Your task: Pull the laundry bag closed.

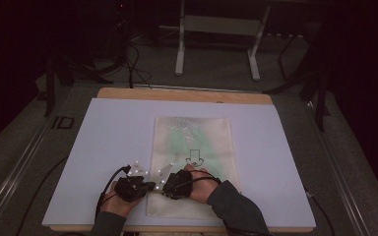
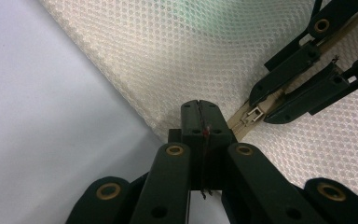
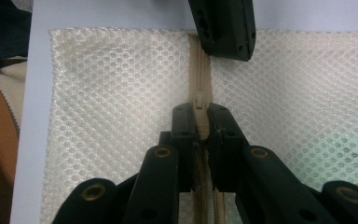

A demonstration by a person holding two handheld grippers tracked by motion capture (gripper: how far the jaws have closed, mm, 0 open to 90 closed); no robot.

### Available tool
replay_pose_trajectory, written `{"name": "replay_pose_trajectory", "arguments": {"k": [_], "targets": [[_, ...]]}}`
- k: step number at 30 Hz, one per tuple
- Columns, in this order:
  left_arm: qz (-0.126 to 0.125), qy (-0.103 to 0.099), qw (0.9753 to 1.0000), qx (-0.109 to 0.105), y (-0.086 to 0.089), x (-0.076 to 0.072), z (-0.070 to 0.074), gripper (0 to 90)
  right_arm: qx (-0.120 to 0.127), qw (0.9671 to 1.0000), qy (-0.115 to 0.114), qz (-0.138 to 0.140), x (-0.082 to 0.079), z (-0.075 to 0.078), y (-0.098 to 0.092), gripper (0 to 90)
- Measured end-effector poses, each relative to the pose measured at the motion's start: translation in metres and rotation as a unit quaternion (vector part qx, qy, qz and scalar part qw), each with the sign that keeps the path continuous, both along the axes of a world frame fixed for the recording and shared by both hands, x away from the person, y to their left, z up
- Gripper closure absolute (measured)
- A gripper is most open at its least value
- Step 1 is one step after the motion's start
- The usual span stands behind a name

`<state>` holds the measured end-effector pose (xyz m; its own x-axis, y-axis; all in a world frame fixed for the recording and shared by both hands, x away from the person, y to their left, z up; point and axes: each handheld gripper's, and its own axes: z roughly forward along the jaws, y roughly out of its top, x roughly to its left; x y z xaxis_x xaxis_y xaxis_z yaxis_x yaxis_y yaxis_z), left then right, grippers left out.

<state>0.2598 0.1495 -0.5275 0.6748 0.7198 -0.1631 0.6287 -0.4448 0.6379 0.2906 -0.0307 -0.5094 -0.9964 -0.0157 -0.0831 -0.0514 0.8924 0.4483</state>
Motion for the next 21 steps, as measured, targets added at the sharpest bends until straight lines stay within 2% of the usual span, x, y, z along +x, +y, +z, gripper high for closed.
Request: {"name": "replay_pose_trajectory", "arguments": {"k": [21], "targets": [[0.0, 0.0, 1.0, 0.0, 0.0, 0.0, 0.0, 89.6, -0.004, 1.0, 0.0, -0.001, -0.0002, 0.0008, -0.0079, 82.4]]}}
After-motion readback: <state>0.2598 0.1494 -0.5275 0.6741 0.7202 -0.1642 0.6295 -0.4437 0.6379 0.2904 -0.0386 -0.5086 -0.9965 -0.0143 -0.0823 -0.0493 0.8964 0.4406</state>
